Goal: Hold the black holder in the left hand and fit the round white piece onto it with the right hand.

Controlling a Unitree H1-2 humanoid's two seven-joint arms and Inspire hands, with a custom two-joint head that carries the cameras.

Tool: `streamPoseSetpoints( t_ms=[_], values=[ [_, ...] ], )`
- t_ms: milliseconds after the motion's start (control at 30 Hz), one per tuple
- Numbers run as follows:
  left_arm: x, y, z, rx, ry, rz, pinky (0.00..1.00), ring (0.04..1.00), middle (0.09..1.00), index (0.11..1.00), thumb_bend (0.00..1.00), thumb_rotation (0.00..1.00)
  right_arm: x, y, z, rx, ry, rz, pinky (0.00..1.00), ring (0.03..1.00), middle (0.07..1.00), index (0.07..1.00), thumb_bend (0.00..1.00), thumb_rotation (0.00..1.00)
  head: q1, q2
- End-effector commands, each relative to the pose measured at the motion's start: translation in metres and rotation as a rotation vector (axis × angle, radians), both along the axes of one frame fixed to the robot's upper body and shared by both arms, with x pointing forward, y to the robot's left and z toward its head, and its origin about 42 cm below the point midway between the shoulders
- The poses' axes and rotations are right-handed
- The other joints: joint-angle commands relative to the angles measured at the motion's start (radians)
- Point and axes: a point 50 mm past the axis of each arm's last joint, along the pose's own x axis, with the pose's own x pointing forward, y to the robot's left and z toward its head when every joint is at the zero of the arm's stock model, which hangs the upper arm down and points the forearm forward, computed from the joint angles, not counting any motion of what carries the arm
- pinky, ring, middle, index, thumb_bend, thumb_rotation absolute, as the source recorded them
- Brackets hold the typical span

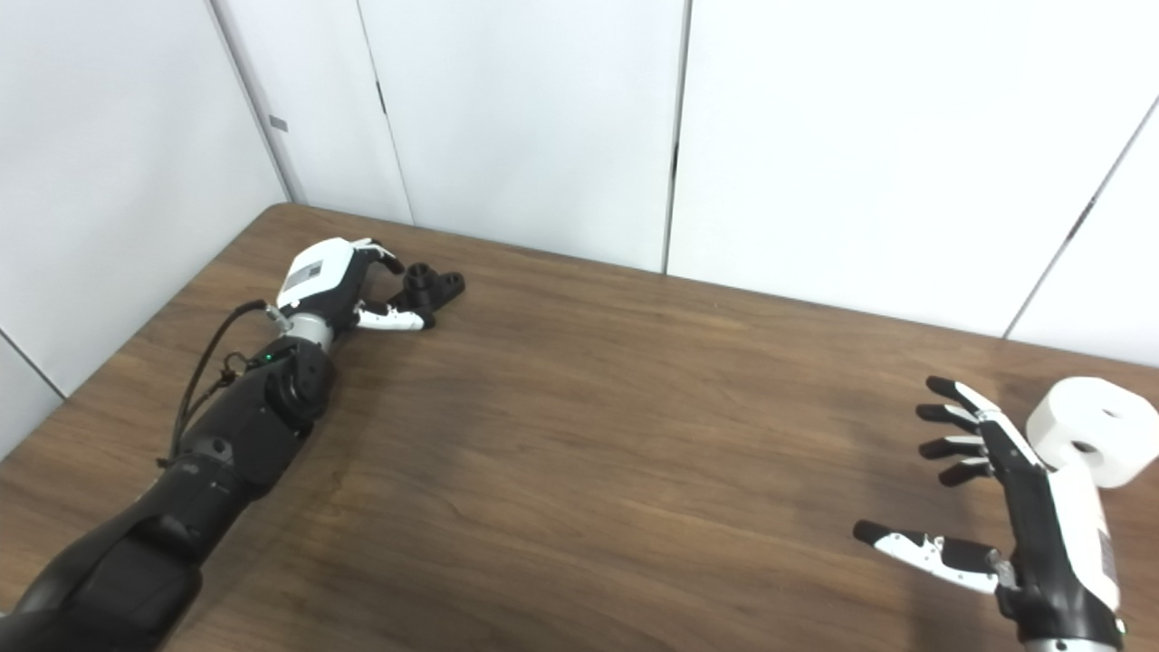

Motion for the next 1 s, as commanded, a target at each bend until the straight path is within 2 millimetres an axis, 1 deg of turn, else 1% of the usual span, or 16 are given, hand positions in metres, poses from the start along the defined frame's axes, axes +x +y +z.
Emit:
streamPoseSetpoints(
  t_ms=[0, 67, 133, 200, 267, 333, 367, 433, 467, 567, 667, 733, 967],
  values=[
    [0.014, -0.008, 0.020, -0.010, -0.065, -0.037, 0.76, 0.942, 0.910, 0.697, 0.90, 0.34, 0.000, 0.000, 0.018, 0.003, -0.072, 0.006, 0.48, 0.614, 0.741, 0.830, 0.75, 0.00, -0.001, 0.002],
    [0.015, -0.010, 0.018, -0.013, -0.062, -0.042, 0.77, 0.947, 0.914, 0.701, 0.90, 0.34, 0.000, 0.000, 0.019, 0.005, -0.063, 0.002, 0.49, 0.619, 0.746, 0.833, 0.74, 0.00, -0.003, 0.003],
    [0.016, -0.011, 0.016, -0.012, -0.061, -0.042, 0.76, 0.937, 0.910, 0.694, 0.91, 0.34, -0.001, 0.001, 0.020, 0.008, -0.059, 0.001, 0.49, 0.622, 0.749, 0.834, 0.74, 0.00, -0.003, 0.004],
    [0.016, -0.012, 0.014, -0.014, -0.058, -0.044, 0.76, 0.935, 0.909, 0.689, 0.90, 0.33, -0.002, 0.001, 0.021, 0.006, -0.062, -0.001, 0.49, 0.621, 0.749, 0.832, 0.74, 0.00, -0.004, 0.007],
    [0.015, -0.011, 0.013, -0.012, -0.049, -0.046, 0.78, 0.932, 0.903, 0.669, 0.88, 0.33, -0.002, 0.000, 0.021, 0.008, -0.065, -0.001, 0.48, 0.621, 0.749, 0.830, 0.73, 0.00, -0.003, 0.010],
    [0.015, -0.010, 0.012, -0.029, -0.044, -0.044, 0.82, 0.930, 0.881, 0.598, 0.86, 0.30, -0.003, 0.000, 0.021, 0.009, -0.064, -0.002, 0.48, 0.623, 0.749, 0.831, 0.73, 0.00, -0.004, 0.011],
    [0.014, -0.009, 0.011, -0.033, -0.044, -0.046, 0.85, 0.928, 0.865, 0.541, 0.84, 0.26, -0.003, 0.000, 0.021, 0.009, -0.063, -0.003, 0.48, 0.623, 0.750, 0.831, 0.72, 0.00, -0.005, 0.011],
    [0.013, -0.007, 0.010, -0.029, -0.040, -0.044, 0.87, 0.911, 0.817, 0.460, 0.83, 0.21, -0.004, -0.001, 0.021, 0.013, -0.060, -0.005, 0.48, 0.627, 0.753, 0.833, 0.71, 0.00, -0.006, 0.012],
    [0.012, -0.006, 0.009, -0.021, -0.033, -0.037, 0.88, 0.902, 0.796, 0.430, 0.82, 0.21, -0.004, -0.001, 0.021, 0.014, -0.060, -0.006, 0.48, 0.629, 0.755, 0.835, 0.70, 0.00, -0.006, 0.013],
    [0.012, -0.006, 0.009, -0.020, -0.022, -0.028, 0.90, 0.880, 0.765, 0.411, 0.84, 0.22, -0.004, -0.002, 0.022, 0.014, -0.059, -0.009, 0.48, 0.630, 0.755, 0.833, 0.69, 0.00, -0.001, 0.013],
    [0.010, -0.005, 0.011, -0.046, -0.025, -0.028, 0.94, 0.872, 0.748, 0.388, 0.85, 0.20, -0.003, -0.004, 0.022, 0.008, -0.067, -0.007, 0.48, 0.625, 0.752, 0.830, 0.68, 0.00, 0.001, 0.014],
    [0.008, -0.004, 0.012, -0.044, -0.022, -0.028, 0.92, 0.863, 0.741, 0.383, 0.86, 0.21, -0.002, -0.004, 0.023, 0.009, -0.068, -0.006, 0.47, 0.622, 0.751, 0.831, 0.68, 0.00, 0.003, 0.015],
    [0.002, 0.000, 0.014, 0.000, 0.003, -0.004, 0.78, 0.805, 0.721, 0.393, 0.86, 0.21, 0.001, -0.003, 0.024, 0.004, -0.071, 0.004, 0.48, 0.626, 0.751, 0.831, 0.68, 0.00, 0.008, 0.016]
  ],
)
